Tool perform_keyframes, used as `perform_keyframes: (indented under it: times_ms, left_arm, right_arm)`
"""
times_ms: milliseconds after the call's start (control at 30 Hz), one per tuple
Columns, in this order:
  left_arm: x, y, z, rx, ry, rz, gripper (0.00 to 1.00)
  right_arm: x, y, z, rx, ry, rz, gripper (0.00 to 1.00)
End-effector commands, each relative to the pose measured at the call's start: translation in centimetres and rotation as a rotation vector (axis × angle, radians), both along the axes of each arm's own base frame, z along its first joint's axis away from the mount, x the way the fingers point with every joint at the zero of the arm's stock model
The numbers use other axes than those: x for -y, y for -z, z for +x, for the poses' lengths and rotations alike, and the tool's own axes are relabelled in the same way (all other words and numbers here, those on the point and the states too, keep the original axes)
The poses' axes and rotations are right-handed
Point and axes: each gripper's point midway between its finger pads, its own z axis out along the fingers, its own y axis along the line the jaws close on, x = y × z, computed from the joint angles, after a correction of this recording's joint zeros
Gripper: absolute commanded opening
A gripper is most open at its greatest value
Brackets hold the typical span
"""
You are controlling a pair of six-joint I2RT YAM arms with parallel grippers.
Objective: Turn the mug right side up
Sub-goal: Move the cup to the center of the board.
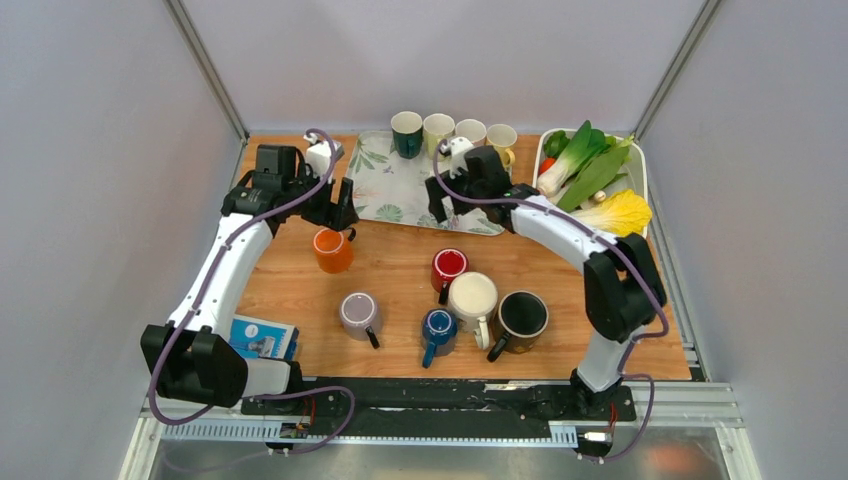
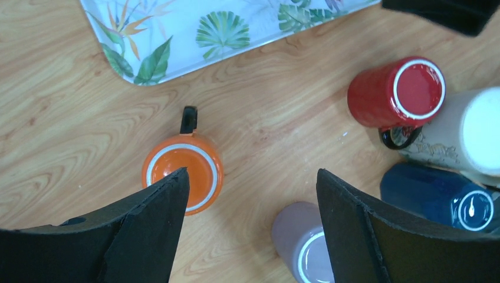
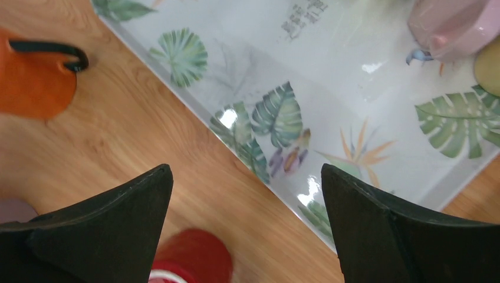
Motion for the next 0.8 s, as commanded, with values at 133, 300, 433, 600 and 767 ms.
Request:
perform_keyframes:
  times_ms: [133,300,433,600,767]
  left_arm:
    - [3.1,1.6,-3.5,0.002,0.350,0.079,0.86]
    - [5.0,1.8,-6.8,0.117,0.614,0.065,0.87]
    - [7.3,2.0,-6.6,0.240,0.676,0.113,0.87]
    - [10.4,1.4,-5.1,0.211,0.547,-0.028,0.87]
    - [11.7,1.4,-4.6,0.227,0.535,-0.069,0.87]
  right_arm:
    - [3.5,-3.6,-7.5,0.175,-0.409,-0.120,1.00]
    - [6.6,-3.5,-10.2,0.195,-0.463,-0.258,1.00]
    - [8.4,-2.4,-11.2,0.187,-0.431,-0.300,1.00]
    - [7.0,-3.9,-12.9,0.160,-0.508,-0.205,1.00]
    - [8.8,-3.7,-10.8,0.163,-0.398,-0.304,1.00]
